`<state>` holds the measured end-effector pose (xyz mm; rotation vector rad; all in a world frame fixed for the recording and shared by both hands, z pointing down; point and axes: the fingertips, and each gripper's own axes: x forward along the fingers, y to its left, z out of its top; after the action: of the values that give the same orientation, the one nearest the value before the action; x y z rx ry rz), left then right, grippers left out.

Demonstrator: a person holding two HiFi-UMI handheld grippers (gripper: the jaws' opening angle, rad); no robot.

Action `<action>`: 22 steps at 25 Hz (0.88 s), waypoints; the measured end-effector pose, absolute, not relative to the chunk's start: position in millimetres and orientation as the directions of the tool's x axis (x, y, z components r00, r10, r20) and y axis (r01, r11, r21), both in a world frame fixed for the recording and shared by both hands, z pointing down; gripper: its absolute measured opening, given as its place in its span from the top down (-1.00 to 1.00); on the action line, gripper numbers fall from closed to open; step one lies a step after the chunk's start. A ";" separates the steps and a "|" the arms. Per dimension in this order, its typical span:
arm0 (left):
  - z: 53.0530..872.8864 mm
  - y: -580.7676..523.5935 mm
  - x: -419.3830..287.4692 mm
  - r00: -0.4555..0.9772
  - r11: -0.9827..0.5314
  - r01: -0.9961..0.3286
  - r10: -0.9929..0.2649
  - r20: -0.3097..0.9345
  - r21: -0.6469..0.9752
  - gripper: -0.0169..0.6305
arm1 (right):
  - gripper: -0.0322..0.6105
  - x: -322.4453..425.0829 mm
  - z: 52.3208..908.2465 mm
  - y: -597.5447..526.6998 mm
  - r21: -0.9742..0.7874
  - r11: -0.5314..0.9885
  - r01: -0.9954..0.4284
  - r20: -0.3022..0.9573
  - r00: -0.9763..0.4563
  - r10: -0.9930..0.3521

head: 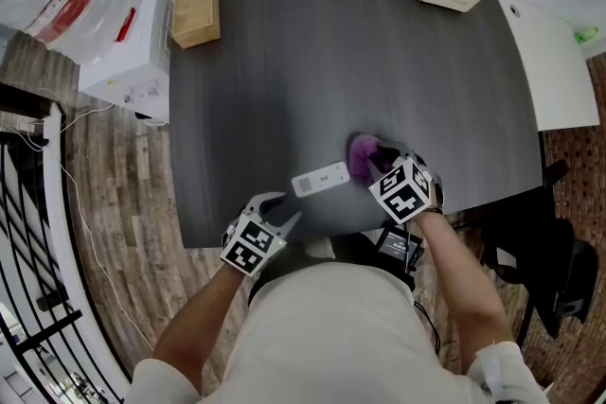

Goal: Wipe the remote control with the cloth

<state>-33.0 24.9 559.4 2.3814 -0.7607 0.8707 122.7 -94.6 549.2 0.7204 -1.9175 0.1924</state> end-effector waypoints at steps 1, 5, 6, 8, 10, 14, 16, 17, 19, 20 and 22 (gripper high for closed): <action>557.2 31.0 -26.5 0.687 -0.662 -0.652 -0.308 0.659 0.370 0.48 | 0.57 118.8 544.7 -101.0 0.199 0.808 -0.554 0.864 -0.290 -0.411; 553.2 46.8 9.1 0.840 -0.374 -0.543 -0.237 0.489 0.752 0.51 | 0.57 83.3 529.4 -126.6 0.266 0.831 -0.488 0.823 -0.333 -0.459; 555.1 46.5 16.2 0.855 -0.317 -0.518 -0.234 0.464 0.794 0.53 | 0.57 71.0 530.7 -128.1 0.275 0.849 -0.451 0.821 -0.350 -0.452; 565.4 43.4 24.2 0.858 -0.237 -0.506 -0.232 0.457 0.829 0.54 | 0.57 50.2 541.7 -121.6 0.281 0.890 -0.359 0.834 -0.368 -0.411; 580.0 38.6 23.8 0.841 -0.189 -0.533 -0.232 0.490 0.825 0.55 | 0.57 40.5 554.4 -108.4 0.276 0.919 -0.282 0.855 -0.364 -0.369; 589.5 21.2 12.9 0.799 -0.174 -0.591 -0.261 0.542 0.787 0.55 | 0.57 48.8 561.9 -82.5 0.233 0.937 -0.259 0.877 -0.361 -0.317; 588.6 12.3 8.7 0.784 -0.193 -0.612 -0.275 0.556 0.767 0.56 | 0.57 58.1 563.7 -71.1 0.206 0.939 -0.277 0.884 -0.358 -0.300; 588.9 8.1 6.8 0.776 -0.204 -0.623 -0.280 0.565 0.755 0.56 | 0.57 62.5 564.5 -66.3 0.195 0.937 -0.289 0.887 -0.355 -0.294; 588.9 0.0 5.2 0.766 -0.220 -0.637 -0.284 0.576 0.738 0.56 | 0.57 69.5 565.3 -58.9 0.178 0.929 -0.324 0.891 -0.348 -0.292; 588.3 -3.7 5.7 0.765 -0.225 -0.639 -0.285 0.578 0.735 0.56 | 0.57 72.0 565.3 -55.7 0.170 0.923 -0.345 0.892 -0.344 -0.293; 587.3 -10.0 8.0 0.765 -0.238 -0.640 -0.282 0.579 0.731 0.56 | 0.57 74.3 565.1 -48.9 0.154 0.910 -0.385 0.895 -0.337 -0.294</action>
<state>8.0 -10.0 587.3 1.8280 -0.7125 0.3941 74.3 -48.9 565.1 0.4949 -1.9431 0.1009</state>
